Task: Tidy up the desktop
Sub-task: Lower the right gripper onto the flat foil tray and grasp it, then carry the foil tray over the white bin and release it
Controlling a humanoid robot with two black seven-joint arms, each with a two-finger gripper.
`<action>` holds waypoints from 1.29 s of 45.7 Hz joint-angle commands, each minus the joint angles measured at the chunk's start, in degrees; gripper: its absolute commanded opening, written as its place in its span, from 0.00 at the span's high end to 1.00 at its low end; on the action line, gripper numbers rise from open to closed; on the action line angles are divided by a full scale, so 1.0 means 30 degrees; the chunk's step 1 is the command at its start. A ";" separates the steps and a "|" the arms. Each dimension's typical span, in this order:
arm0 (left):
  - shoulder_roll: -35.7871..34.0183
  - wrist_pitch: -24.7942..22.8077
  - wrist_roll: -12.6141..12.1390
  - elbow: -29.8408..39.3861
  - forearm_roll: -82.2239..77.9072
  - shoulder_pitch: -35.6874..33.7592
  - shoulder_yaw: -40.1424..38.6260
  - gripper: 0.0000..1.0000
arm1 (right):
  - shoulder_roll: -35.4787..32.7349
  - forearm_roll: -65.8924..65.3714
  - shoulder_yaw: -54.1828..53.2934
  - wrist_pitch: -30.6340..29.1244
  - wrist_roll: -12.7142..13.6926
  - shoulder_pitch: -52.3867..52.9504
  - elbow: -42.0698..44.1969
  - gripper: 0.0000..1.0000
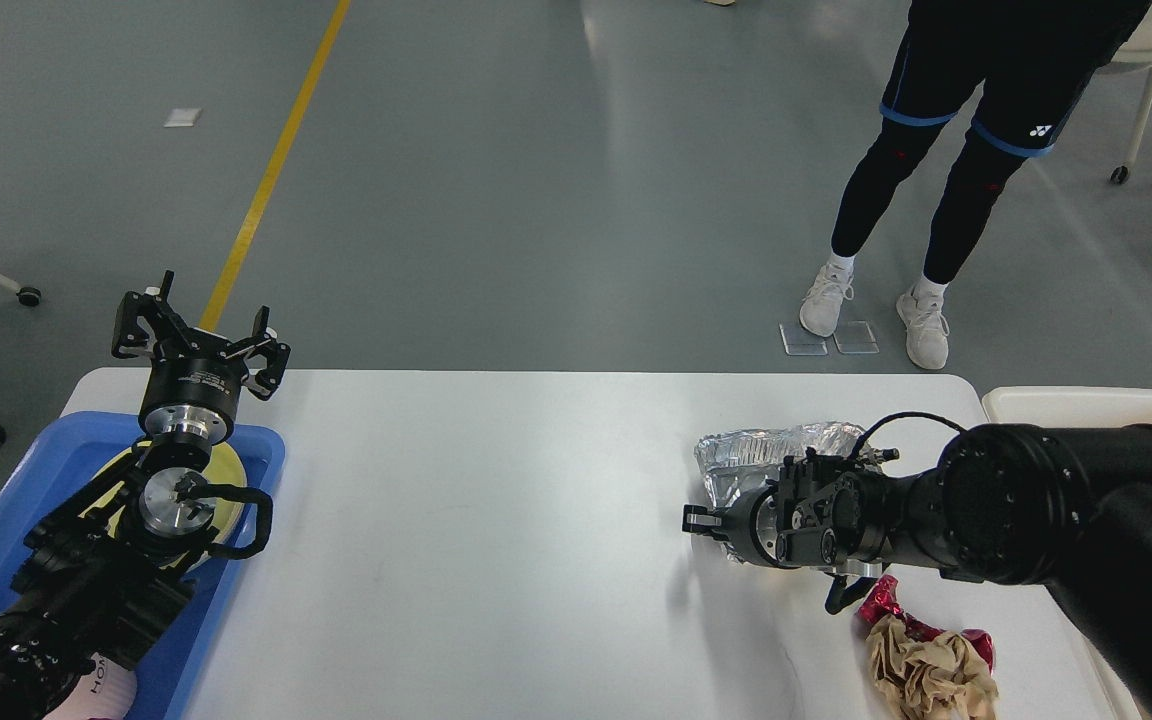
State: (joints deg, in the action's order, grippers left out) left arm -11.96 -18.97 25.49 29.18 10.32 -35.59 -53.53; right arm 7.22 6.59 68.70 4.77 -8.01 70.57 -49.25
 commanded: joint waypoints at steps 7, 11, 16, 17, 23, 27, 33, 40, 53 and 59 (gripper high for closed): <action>0.0002 0.0026 0.0000 -0.0001 -0.0012 -0.0001 0.0001 0.00 | -0.0708 -0.0060 -0.0226 0.0694 -0.0027 0.0822 -0.1365 1.00; 0.0002 0.0026 0.0000 -0.0030 -0.0012 -0.0001 0.0001 0.00 | -0.1263 -0.0089 -0.0226 0.0636 -0.0056 0.1846 -0.2448 1.00; 0.0002 0.0026 0.0000 -0.0001 0.0017 -0.0001 0.0001 0.00 | -0.2346 -0.0089 -0.0255 0.0607 -0.0085 0.4537 -0.5724 1.00; 0.0002 0.0026 0.0000 -0.0001 -0.0012 -0.0001 0.0001 0.00 | -0.2668 -0.0089 -0.0255 0.0578 -0.0085 0.5298 -0.6602 1.00; -0.0027 0.0026 0.0000 -0.0001 0.0017 -0.0001 0.0001 0.00 | -0.4836 -0.0089 -0.0226 0.0110 -0.0085 1.1359 -1.2490 1.00; -0.0027 0.0026 0.0000 -0.0001 -0.0012 -0.0001 0.0001 0.00 | -0.6651 -0.0294 -0.0138 -0.1788 -0.0056 1.5754 -1.5570 1.00; -0.0027 0.0026 0.0000 -0.0030 -0.0012 -0.0001 0.0001 0.00 | -0.9288 -0.0295 -0.0167 -0.9780 -0.0056 2.1674 -1.6917 1.00; -0.0027 -0.0003 0.0000 -0.0001 -0.0012 -0.0001 0.0001 0.00 | -1.0435 -0.0294 0.0037 -1.3750 0.0002 2.4817 -1.6917 1.00; -0.0027 0.0026 0.0000 -0.0001 -0.0012 -0.0001 0.0001 0.00 | -1.0347 -0.1406 0.3813 -0.7546 0.0149 1.9845 -1.5287 1.00; -0.0027 0.0026 0.0000 -0.0001 -0.0012 -0.0001 0.0001 0.00 | -1.0522 -0.1525 0.5836 -0.3910 0.0149 1.4836 -1.1949 1.00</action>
State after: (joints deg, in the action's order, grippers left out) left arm -12.04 -18.92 25.49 29.17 10.28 -35.59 -53.53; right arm -23.85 2.39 81.27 -15.96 -7.49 127.22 -93.05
